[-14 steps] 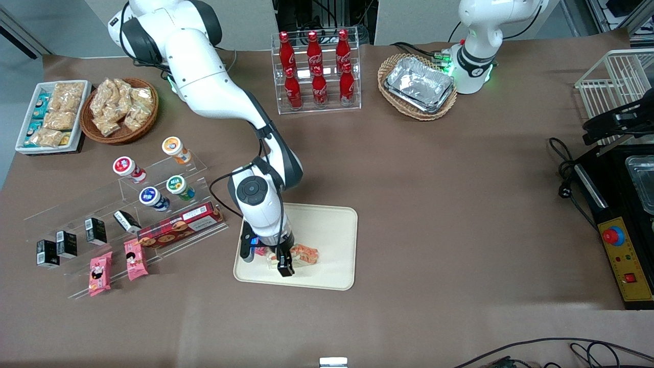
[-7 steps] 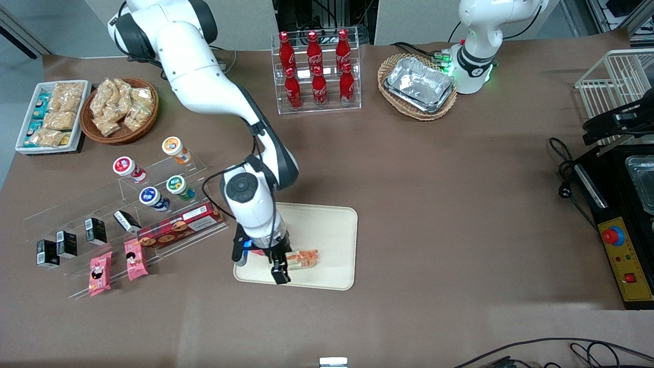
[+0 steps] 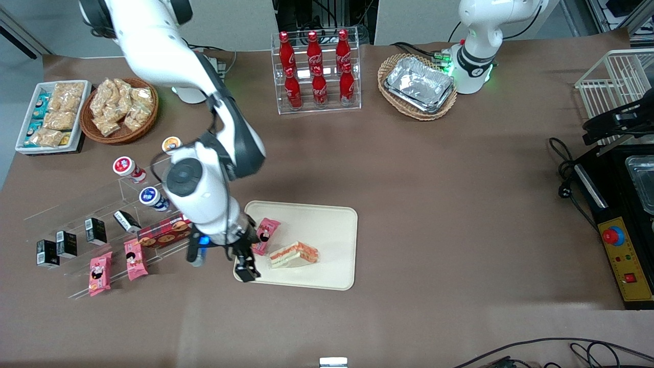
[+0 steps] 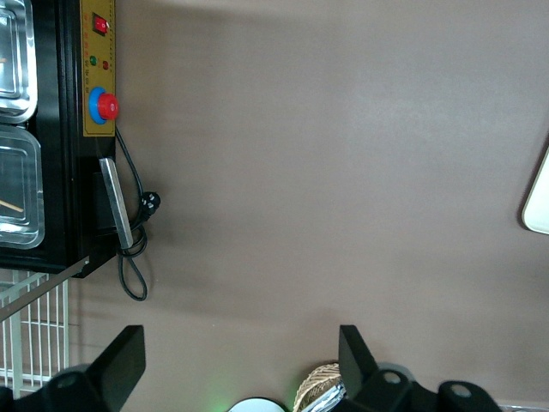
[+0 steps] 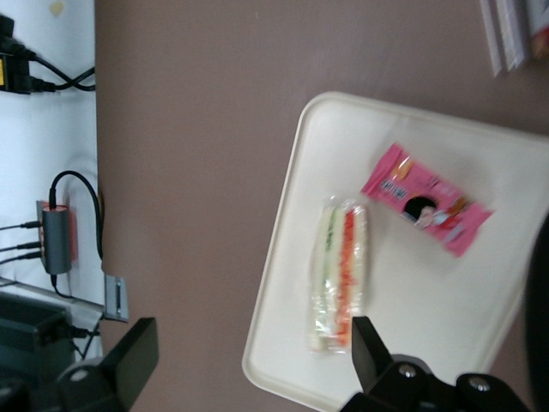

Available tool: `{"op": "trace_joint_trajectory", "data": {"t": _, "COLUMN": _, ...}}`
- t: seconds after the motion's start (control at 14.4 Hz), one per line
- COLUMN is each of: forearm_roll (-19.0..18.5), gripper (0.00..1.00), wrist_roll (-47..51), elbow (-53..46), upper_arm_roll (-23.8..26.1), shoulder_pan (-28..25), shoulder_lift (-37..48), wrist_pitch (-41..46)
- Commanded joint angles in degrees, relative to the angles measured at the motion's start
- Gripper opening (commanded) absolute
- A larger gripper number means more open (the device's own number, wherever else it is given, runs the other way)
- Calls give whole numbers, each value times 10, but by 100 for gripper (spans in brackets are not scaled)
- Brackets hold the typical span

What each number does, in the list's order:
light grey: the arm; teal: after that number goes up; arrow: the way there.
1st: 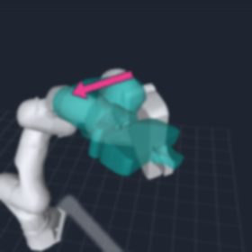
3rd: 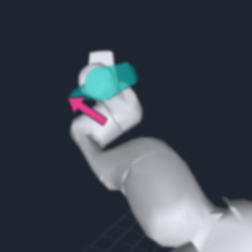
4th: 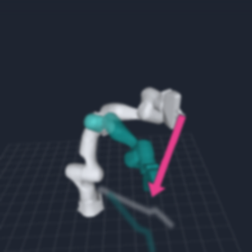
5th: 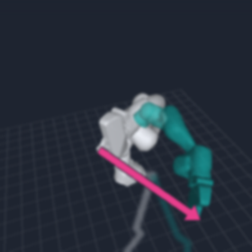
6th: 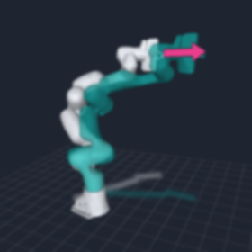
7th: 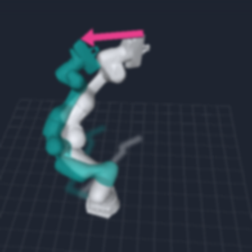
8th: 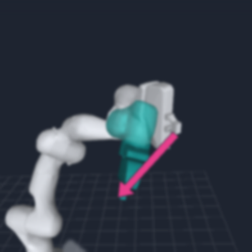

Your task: Place sandwich on tray

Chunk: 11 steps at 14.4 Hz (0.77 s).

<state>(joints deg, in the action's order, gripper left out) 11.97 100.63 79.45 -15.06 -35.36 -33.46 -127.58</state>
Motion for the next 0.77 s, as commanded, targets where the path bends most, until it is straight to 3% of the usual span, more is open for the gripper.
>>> {"op": "trace_joint_trajectory", "data": {"t": 0.0, "forearm_roll": 10, "gripper": 100, "wrist_roll": -128, "elbow": 11, "upper_arm_roll": -3, "shoulder_pan": 18, "shoulder_lift": 73, "wrist_pitch": 103}}
{"op": "trace_joint_trajectory", "data": {"t": 0.35, "forearm_roll": -33, "gripper": 100, "wrist_roll": -340, "elbow": 14, "upper_arm_roll": 8, "shoulder_pan": 78, "shoulder_lift": 165, "wrist_pitch": 215}}
{"op": "trace_joint_trajectory", "data": {"t": 0.7, "forearm_roll": -103, "gripper": 100, "wrist_roll": -568, "elbow": 60, "upper_arm_roll": 83, "shoulder_pan": 182, "shoulder_lift": 245, "wrist_pitch": 264}}
